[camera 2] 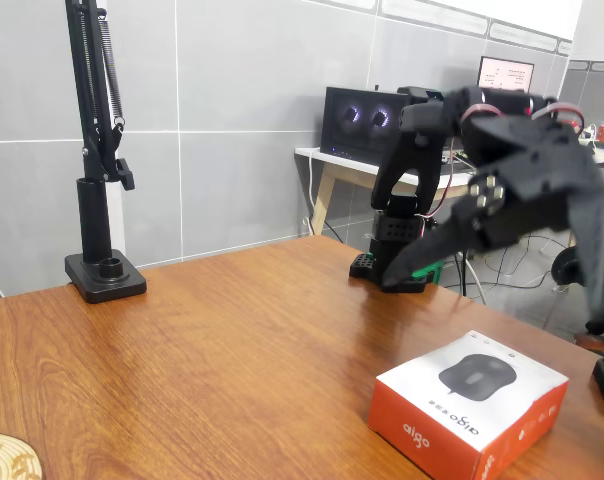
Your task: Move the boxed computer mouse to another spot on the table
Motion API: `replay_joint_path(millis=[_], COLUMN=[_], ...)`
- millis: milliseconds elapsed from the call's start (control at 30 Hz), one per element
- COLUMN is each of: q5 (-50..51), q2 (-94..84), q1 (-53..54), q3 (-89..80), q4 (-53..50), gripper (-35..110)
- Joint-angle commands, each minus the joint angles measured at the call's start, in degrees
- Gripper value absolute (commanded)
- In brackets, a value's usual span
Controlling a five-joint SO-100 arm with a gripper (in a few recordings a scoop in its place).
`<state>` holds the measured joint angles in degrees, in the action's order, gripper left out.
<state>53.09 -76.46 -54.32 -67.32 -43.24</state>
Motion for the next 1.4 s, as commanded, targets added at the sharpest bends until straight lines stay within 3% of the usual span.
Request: replay_joint_path(millis=[0, 367, 733, 1267, 1367], q5=[-2.72, -6.15, -5.8, -5.62, -5.71], q2=[-6.42, -13.01, -1.76, 6.77, 7.47], q1=[-0.7, -4.92, -7.12, -7.38, -7.38], q3=[-7.38, -19.07, -6.86, -6.5, -7.56], q4=[-2.29, -4.57, -0.88, 1.93, -0.09], gripper=[104, 100, 97, 93, 85])
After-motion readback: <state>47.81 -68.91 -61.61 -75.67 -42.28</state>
